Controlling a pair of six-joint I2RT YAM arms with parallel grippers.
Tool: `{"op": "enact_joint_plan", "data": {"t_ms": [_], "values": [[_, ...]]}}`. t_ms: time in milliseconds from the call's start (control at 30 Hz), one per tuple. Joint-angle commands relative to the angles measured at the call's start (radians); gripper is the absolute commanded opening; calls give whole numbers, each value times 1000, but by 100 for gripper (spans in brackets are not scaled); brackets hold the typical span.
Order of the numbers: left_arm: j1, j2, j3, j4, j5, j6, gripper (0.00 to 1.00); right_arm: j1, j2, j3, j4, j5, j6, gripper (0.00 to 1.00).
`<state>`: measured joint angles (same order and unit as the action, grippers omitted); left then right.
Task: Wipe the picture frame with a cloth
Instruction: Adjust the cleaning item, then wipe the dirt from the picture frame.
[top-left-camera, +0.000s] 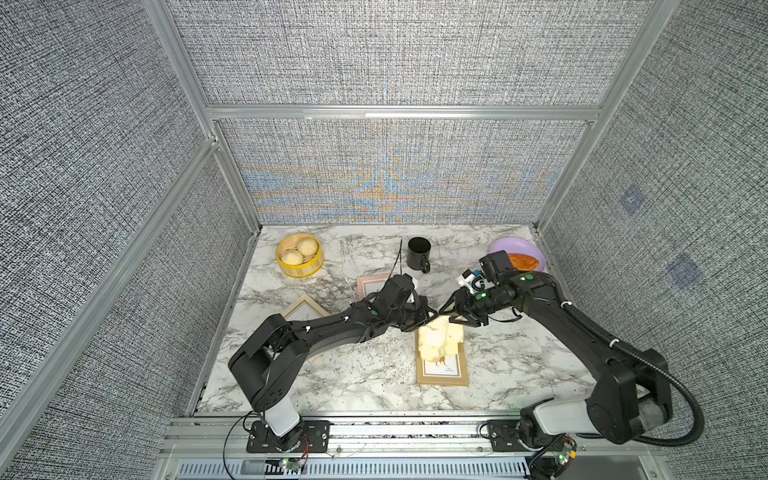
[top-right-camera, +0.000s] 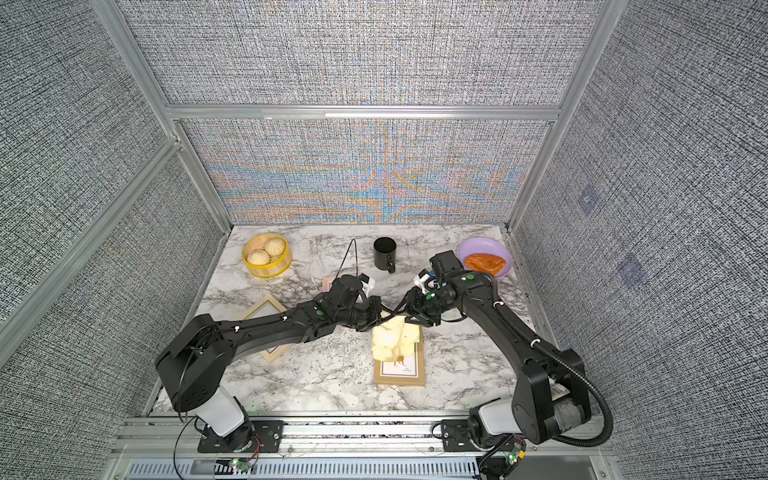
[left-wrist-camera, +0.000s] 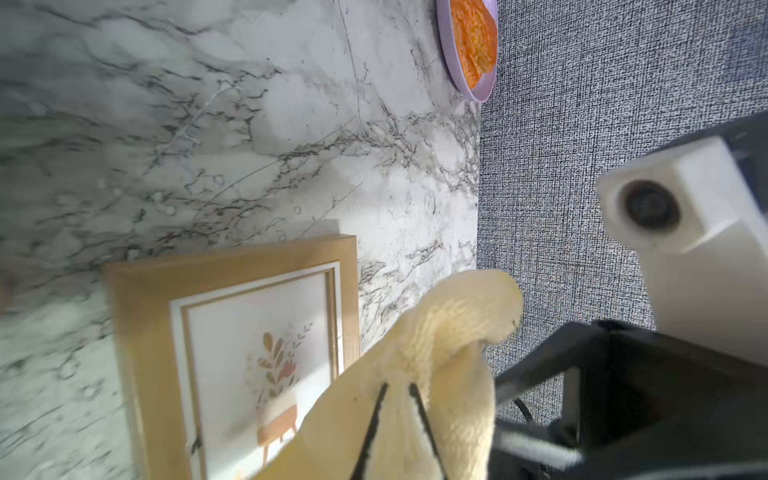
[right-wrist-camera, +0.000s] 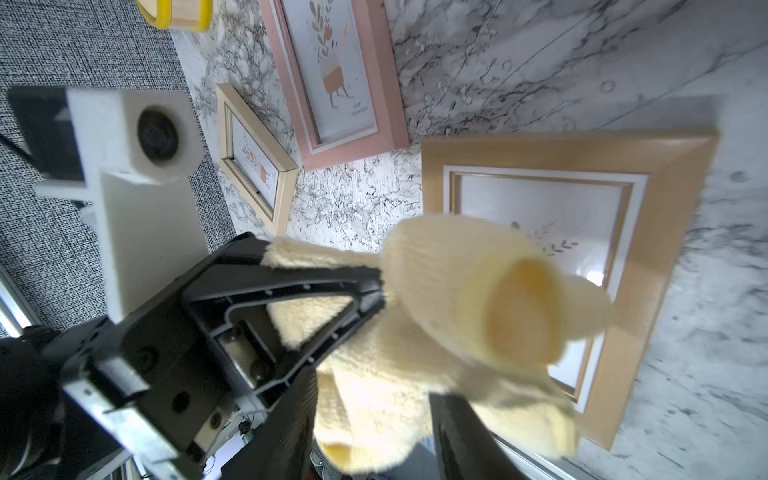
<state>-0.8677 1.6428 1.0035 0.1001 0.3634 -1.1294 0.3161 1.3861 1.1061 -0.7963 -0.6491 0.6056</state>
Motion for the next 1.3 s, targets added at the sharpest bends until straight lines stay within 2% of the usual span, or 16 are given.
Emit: {"op": "enact_joint_plan", "data": {"t_ms": [0, 233, 400, 533, 700, 767, 1000, 1100, 1267], "values": [[14, -45, 15, -149, -47, 93, 0, -20, -24, 9, -76, 38, -53, 53], [41, -100, 124, -370, -150, 212, 0, -28, -49, -37, -112, 69, -80, 57], [41, -129, 230, -551, -253, 287, 0, -28, -75, -57, -89, 48, -62, 58], [42, -130, 212, -495, -230, 242, 0, 0, -120, -69, 46, -50, -2, 60], [44, -89, 173, -358, -126, 154, 0, 64, -140, -65, 159, -75, 25, 68], [45, -81, 150, -308, -118, 121, 0, 75, -131, -60, 140, -49, 14, 71], [44, -108, 211, -527, -296, 242, 0, 55, -157, -92, 43, 65, -27, 72], [44, -80, 251, -574, -299, 294, 0, 46, -156, -141, 14, 123, -49, 72], [32, -16, 278, -573, -303, 309, 0, 47, -146, -198, -4, 224, -65, 72]]}}
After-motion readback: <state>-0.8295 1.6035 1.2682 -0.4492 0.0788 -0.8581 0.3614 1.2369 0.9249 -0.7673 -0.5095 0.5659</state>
